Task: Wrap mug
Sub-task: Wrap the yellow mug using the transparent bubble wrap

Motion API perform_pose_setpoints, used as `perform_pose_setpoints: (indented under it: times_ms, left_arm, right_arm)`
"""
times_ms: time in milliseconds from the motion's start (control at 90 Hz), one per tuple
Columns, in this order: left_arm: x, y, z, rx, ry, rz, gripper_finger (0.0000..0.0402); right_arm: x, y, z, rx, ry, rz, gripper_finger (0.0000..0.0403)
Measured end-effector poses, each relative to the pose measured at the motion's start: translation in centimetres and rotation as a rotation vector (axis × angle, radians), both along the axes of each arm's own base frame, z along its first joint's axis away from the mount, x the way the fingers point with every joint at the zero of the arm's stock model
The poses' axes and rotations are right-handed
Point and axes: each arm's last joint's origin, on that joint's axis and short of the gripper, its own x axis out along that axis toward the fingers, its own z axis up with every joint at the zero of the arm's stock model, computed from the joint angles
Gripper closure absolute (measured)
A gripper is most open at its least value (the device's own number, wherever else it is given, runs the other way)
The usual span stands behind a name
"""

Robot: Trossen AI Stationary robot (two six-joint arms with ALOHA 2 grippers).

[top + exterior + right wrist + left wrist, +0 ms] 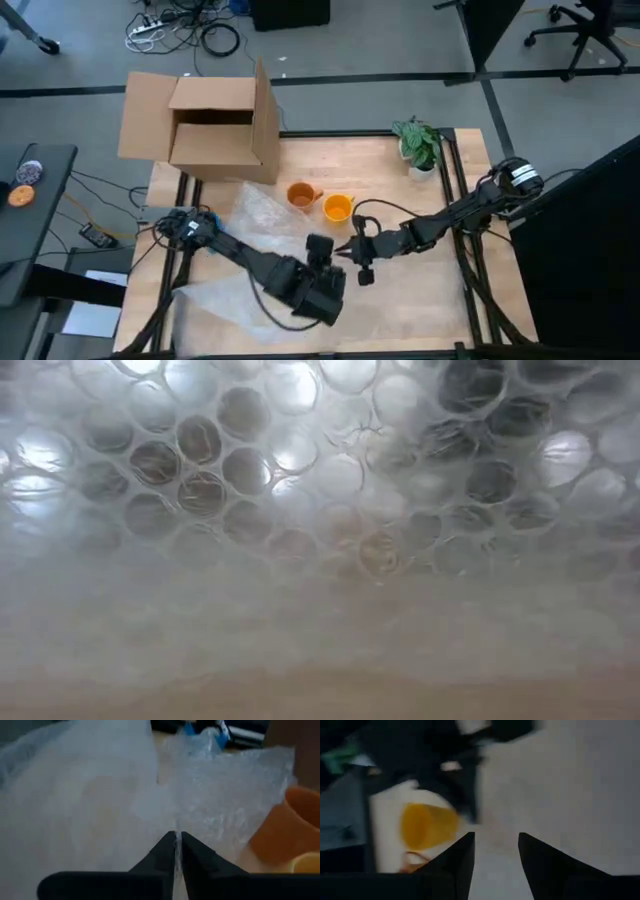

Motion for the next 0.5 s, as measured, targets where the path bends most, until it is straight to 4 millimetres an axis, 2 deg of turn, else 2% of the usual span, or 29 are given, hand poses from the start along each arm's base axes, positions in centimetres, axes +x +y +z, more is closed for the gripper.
perform_pose_setpoints:
  times_ms: [211, 500]
  left_arm:
    - [1.0, 2.2, -0.1, 0.013, 0.036, -0.003, 0.0264]
    - [1.7, 3.1, -1.0, -0.100, 0.104, -0.023, 0.0264]
  right_arm:
    - [-0.1, 0.3, 0.0, 0.001, 0.004, 0.007, 0.0403]
    - [-0.3, 0.6, -0.1, -0.014, 0.007, 0.016, 0.0403]
